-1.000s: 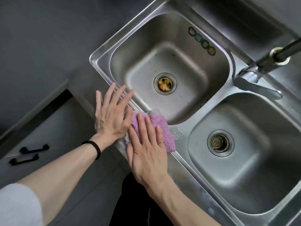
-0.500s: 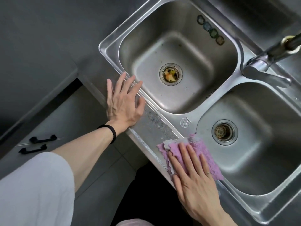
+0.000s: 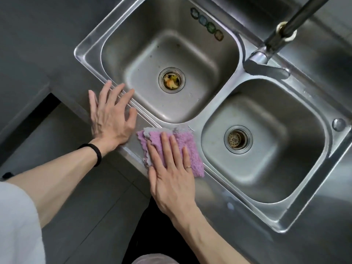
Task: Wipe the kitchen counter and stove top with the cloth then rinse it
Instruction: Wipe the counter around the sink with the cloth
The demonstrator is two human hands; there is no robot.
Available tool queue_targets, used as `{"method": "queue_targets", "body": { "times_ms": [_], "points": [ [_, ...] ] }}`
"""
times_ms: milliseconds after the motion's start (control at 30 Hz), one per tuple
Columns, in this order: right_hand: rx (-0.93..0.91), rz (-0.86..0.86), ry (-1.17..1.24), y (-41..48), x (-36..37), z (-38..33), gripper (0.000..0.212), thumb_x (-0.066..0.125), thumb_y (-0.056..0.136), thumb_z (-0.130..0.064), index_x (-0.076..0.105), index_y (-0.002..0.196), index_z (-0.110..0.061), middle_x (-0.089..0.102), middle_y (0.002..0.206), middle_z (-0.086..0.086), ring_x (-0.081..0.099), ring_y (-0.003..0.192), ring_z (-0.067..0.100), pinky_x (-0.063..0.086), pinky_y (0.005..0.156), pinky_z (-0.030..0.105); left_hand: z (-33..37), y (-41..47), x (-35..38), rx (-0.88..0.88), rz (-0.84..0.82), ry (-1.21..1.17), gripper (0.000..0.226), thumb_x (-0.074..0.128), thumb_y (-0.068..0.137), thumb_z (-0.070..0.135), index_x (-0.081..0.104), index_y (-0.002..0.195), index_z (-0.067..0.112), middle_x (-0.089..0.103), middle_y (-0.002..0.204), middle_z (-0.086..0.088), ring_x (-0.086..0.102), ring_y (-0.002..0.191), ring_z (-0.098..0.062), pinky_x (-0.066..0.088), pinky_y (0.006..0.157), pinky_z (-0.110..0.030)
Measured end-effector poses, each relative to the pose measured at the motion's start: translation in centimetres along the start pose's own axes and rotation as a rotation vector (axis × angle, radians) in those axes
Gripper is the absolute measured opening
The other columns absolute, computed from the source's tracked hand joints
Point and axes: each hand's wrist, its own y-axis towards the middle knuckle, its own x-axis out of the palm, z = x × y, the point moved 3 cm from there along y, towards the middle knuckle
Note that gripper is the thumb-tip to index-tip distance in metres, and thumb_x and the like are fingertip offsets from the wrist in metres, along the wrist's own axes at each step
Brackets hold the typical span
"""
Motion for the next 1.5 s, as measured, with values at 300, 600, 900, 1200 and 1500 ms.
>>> {"method": "queue_targets", "body": {
  "times_ms": [300, 600, 900, 1200, 1500],
  "points": [
    [0.071, 0.02, -0.09, -10.2, -0.4, 6.7, 0.06, 0.043, 0.102, -0.039, 0.036, 0.16, -0.026, 0.021, 0.172, 0.007, 0.02, 0.159, 0.026, 0.025, 0.122, 0.054, 8.4, -6.5, 0.5, 0.336, -0.174, -0.141, 0.069, 0.043, 0.092, 0.035, 0.035, 0.161, 0.034, 0.032, 0.169, -0.005, 0.022, 0.159, -0.028, -0.001, 0.129, -0.058],
    [0.282, 0.099, -0.009, -3.6, 0.0, 2.9, 0.06, 0.04, 0.105, -0.041, 0.03, 0.163, -0.027, 0.02, 0.172, 0.009, 0.018, 0.159, 0.024, 0.017, 0.127, 0.05, 9.4, -7.9, 2.0, 0.4, -0.18, 0.055, 0.063, 0.036, 0.097, 0.035, 0.039, 0.16, 0.029, 0.039, 0.166, -0.002, 0.036, 0.153, -0.029, 0.008, 0.127, -0.064],
    [0.267, 0.063, -0.086, -14.6, -0.7, 9.0, 0.061, 0.041, 0.103, -0.039, 0.032, 0.162, -0.026, 0.018, 0.173, 0.008, 0.019, 0.159, 0.027, 0.021, 0.126, 0.053, 10.0, -8.1, 1.9, 0.409, -0.166, 0.095, 0.067, 0.044, 0.093, 0.037, 0.04, 0.159, 0.029, 0.042, 0.165, -0.004, 0.04, 0.15, -0.03, 0.01, 0.126, -0.065],
    [0.406, 0.063, -0.04, -10.3, -0.1, 5.0, 0.066, 0.042, 0.101, -0.041, 0.027, 0.164, -0.025, 0.018, 0.172, 0.012, 0.02, 0.159, 0.031, 0.016, 0.126, 0.054, 10.0, -8.1, 2.0, 0.399, -0.179, 0.112, 0.066, 0.042, 0.093, 0.038, 0.041, 0.159, 0.03, 0.041, 0.165, -0.002, 0.04, 0.148, -0.03, 0.008, 0.127, -0.064],
    [0.368, 0.076, 0.043, -6.3, -0.4, 3.2, 0.061, 0.043, 0.103, -0.044, 0.032, 0.162, -0.03, 0.031, 0.169, 0.006, 0.025, 0.157, 0.022, 0.018, 0.125, 0.048, 10.1, -8.2, 1.7, 0.403, -0.159, 0.097, 0.064, 0.038, 0.094, 0.035, 0.043, 0.157, 0.03, 0.044, 0.163, -0.004, 0.042, 0.147, -0.03, 0.011, 0.127, -0.065]
  ]
}}
